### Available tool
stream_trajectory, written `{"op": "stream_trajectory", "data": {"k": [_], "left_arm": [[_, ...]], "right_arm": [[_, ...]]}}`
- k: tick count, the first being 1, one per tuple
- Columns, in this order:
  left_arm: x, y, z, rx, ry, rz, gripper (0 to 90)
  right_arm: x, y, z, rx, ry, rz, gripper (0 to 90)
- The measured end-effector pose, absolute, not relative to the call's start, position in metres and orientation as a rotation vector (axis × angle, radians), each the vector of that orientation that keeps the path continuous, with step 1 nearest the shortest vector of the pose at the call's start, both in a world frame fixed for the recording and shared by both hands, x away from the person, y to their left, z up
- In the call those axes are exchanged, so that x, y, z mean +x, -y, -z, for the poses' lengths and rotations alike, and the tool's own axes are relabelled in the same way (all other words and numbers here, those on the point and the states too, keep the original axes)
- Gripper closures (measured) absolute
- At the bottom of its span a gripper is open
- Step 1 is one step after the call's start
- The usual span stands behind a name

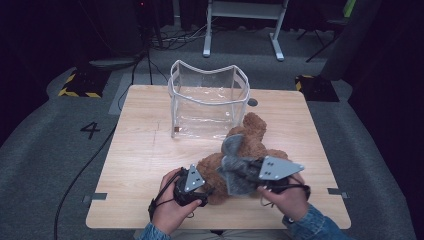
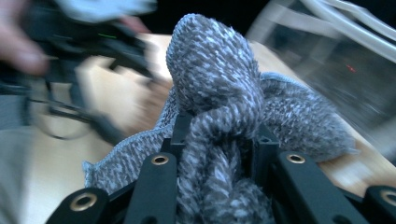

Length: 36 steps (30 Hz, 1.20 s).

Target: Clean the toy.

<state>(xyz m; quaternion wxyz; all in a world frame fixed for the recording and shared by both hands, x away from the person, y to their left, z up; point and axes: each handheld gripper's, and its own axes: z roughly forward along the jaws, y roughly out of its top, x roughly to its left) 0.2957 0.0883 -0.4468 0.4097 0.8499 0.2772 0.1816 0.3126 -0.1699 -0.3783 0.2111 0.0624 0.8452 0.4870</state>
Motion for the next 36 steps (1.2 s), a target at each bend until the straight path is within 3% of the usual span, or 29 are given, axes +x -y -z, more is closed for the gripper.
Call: {"op": "stream_trajectory", "data": {"k": [5,11,17,24,36], "left_arm": [[0.297,-0.089,0.445,2.122,-0.710,-0.528,24.7],[0.304,-0.079,0.447,2.178,-0.711,-0.486,28.3],[0.312,-0.076,0.443,2.222,-0.757,-0.446,33.9],[0.317,-0.076,0.445,2.222,-0.781,-0.442,34.7],[0.318,-0.078,0.446,2.208,-0.802,-0.424,35.0]], "right_arm": [[0.312,0.139,0.407,0.117,-2.449,-1.271,69.8],[0.307,0.152,0.418,0.110,-2.498,-1.271,70.9],[0.316,0.194,0.417,0.229,-2.430,-1.200,70.9],[0.347,0.250,0.452,0.466,-2.436,-1.041,71.7],[0.370,0.335,0.458,0.801,-2.287,-0.858,71.7]]}}
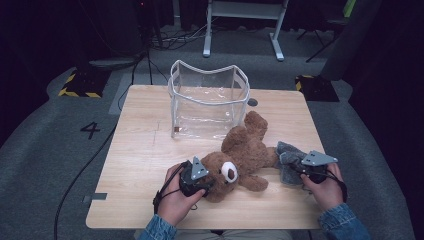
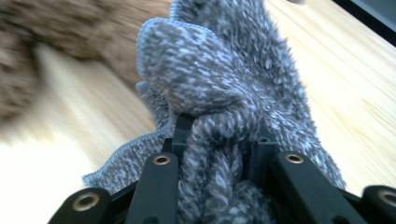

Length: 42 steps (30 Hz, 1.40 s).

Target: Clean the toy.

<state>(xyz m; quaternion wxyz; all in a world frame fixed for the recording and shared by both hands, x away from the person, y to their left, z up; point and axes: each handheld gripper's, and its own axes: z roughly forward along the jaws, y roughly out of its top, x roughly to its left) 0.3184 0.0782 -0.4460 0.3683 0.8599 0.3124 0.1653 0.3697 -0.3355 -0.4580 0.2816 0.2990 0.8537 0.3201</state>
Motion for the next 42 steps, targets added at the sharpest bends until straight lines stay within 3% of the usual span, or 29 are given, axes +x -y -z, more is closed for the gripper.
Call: {"op": "stream_trajectory", "data": {"k": [5,10,15,19,25,37,42], "left_arm": [[0.318,-0.078,0.446,2.211,-0.799,-0.429,35.0],[0.318,-0.079,0.447,2.202,-0.796,-0.442,35.0],[0.319,-0.082,0.450,2.188,-0.815,-0.407,35.2],[0.318,-0.083,0.450,2.197,-0.820,-0.410,36.6],[0.320,-0.084,0.451,2.205,-0.830,-0.425,38.9],[0.319,-0.086,0.451,2.184,-0.829,-0.423,38.4],[0.317,-0.087,0.449,2.177,-0.817,-0.419,37.7]], "right_arm": [[0.343,0.320,0.425,0.680,-2.230,-0.985,71.7],[0.306,0.249,0.397,0.365,-2.263,-1.253,71.4],[0.289,0.173,0.420,0.103,-2.433,-1.296,71.1],[0.296,0.149,0.450,0.060,-2.547,-1.172,71.4],[0.314,0.179,0.463,0.206,-2.542,-1.011,72.0],[0.323,0.327,0.435,0.716,-2.318,-0.873,71.0],[0.337,0.369,0.425,0.906,-2.195,-0.890,70.6]]}}
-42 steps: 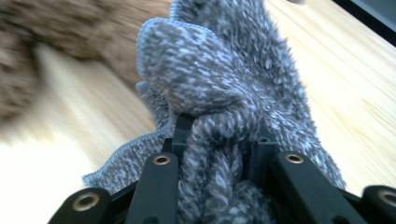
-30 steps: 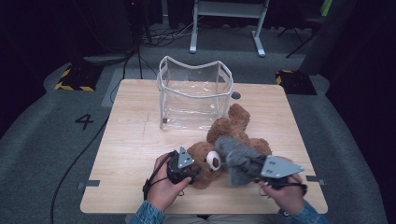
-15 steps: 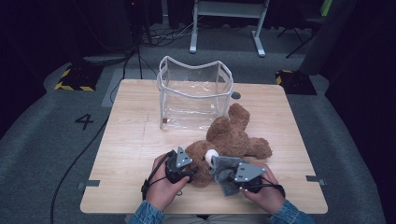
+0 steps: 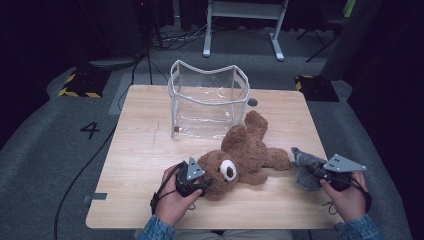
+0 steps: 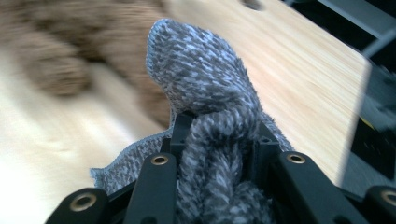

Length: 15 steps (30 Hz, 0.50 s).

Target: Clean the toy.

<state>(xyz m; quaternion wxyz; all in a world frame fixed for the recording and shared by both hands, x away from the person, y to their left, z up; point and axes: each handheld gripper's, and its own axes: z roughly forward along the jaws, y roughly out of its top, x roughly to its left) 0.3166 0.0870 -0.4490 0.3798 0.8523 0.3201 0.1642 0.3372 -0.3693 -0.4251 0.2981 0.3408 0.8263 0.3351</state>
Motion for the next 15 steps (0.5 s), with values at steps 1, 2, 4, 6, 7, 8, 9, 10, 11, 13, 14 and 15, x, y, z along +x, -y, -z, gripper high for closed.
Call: {"op": "stream_trajectory", "data": {"k": [1,2,4,6,7,8,9,10,11,13,14,15], "left_arm": [[0.316,-0.087,0.448,2.177,-0.818,-0.426,37.4],[0.316,-0.087,0.449,2.170,-0.822,-0.422,37.3],[0.315,-0.087,0.449,2.167,-0.816,-0.419,37.0],[0.315,-0.087,0.449,2.166,-0.812,-0.420,36.9],[0.315,-0.087,0.449,2.167,-0.808,-0.418,36.8],[0.315,-0.088,0.449,2.169,-0.808,-0.419,36.7],[0.315,-0.088,0.449,2.166,-0.806,-0.417,36.7],[0.315,-0.088,0.449,2.167,-0.805,-0.417,36.5],[0.315,-0.088,0.448,2.168,-0.803,-0.417,36.3],[0.314,-0.088,0.448,2.165,-0.802,-0.417,35.6],[0.314,-0.088,0.448,2.161,-0.806,-0.413,35.2],[0.314,-0.089,0.448,2.159,-0.805,-0.412,34.9]], "right_arm": [[0.342,0.374,0.425,0.933,-2.174,-0.898,70.6],[0.347,0.379,0.424,0.952,-2.160,-0.895,70.7],[0.359,0.384,0.425,0.990,-2.149,-0.894,70.7],[0.372,0.386,0.428,1.025,-2.148,-0.894,70.7],[0.378,0.386,0.431,1.049,-2.146,-0.899,70.6],[0.385,0.386,0.434,1.067,-2.150,-0.904,69.2],[0.392,0.385,0.438,1.083,-2.148,-0.912,66.3],[0.398,0.384,0.443,1.099,-2.147,-0.912,60.6],[0.405,0.382,0.448,1.113,-2.148,-0.900,52.7],[0.415,0.379,0.456,1.136,-2.131,-0.910,36.3],[0.417,0.377,0.456,1.136,-2.119,-0.927,33.0],[0.416,0.373,0.453,1.122,-2.110,-0.930,29.9]]}}
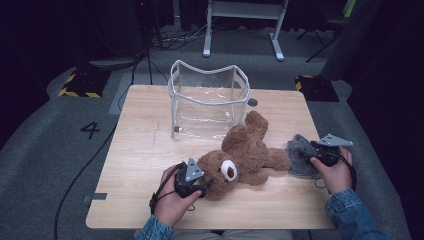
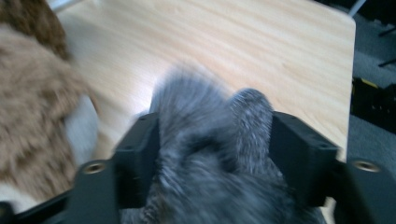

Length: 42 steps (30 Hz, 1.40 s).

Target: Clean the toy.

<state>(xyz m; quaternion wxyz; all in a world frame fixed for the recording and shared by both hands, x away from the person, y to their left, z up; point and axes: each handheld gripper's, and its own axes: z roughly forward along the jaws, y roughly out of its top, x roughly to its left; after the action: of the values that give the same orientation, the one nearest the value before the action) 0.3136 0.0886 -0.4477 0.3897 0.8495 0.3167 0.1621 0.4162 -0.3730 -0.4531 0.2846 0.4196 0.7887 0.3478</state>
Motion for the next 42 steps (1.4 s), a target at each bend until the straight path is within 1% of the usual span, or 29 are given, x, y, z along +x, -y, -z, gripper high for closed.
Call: {"op": "stream_trajectory", "data": {"k": [1,3,7,11,15,18,21,24,26,28,29,37,39,42], "left_arm": [[0.314,-0.089,0.447,2.157,-0.804,-0.412,34.5],[0.313,-0.089,0.446,2.155,-0.801,-0.410,33.6],[0.308,-0.089,0.441,2.142,-0.791,-0.419,32.0],[0.300,-0.093,0.435,2.114,-0.792,-0.416,31.1],[0.293,-0.102,0.430,2.088,-0.806,-0.420,30.8],[0.293,-0.110,0.429,2.072,-0.829,-0.431,30.8],[0.295,-0.113,0.429,2.069,-0.839,-0.437,30.8],[0.296,-0.113,0.432,2.077,-0.841,-0.427,30.8],[0.297,-0.113,0.433,2.077,-0.840,-0.426,30.8],[0.297,-0.113,0.433,2.080,-0.845,-0.419,30.8],[0.297,-0.113,0.434,2.077,-0.846,-0.421,30.8],[0.298,-0.114,0.434,2.078,-0.847,-0.428,30.9],[0.298,-0.114,0.434,2.079,-0.845,-0.430,30.9],[0.298,-0.116,0.434,2.067,-0.850,-0.434,30.9]], "right_arm": [[0.414,0.369,0.446,1.078,-2.094,-0.937,26.8],[0.408,0.360,0.434,1.023,-2.080,-0.983,24.8],[0.388,0.321,0.407,0.809,-2.161,-1.074,24.3],[0.367,0.274,0.396,0.617,-2.304,-1.128,25.6],[0.363,0.237,0.399,0.405,-2.438,-1.123,23.7],[0.368,0.216,0.406,0.321,-2.481,-1.059,22.1],[0.381,0.203,0.414,0.285,-2.498,-0.994,15.1],[0.393,0.193,0.427,0.221,-2.507,-0.922,14.6],[0.395,0.185,0.435,0.182,-2.501,-0.840,15.3],[0.396,0.178,0.441,0.105,-2.511,-0.687,18.9],[0.397,0.176,0.443,0.082,-2.513,-0.633,23.2],[0.406,0.177,0.441,0.150,-2.590,-0.670,66.1],[0.406,0.176,0.439,0.146,-2.599,-0.681,73.2],[0.403,0.177,0.434,0.193,-2.586,-0.715,77.9]]}}
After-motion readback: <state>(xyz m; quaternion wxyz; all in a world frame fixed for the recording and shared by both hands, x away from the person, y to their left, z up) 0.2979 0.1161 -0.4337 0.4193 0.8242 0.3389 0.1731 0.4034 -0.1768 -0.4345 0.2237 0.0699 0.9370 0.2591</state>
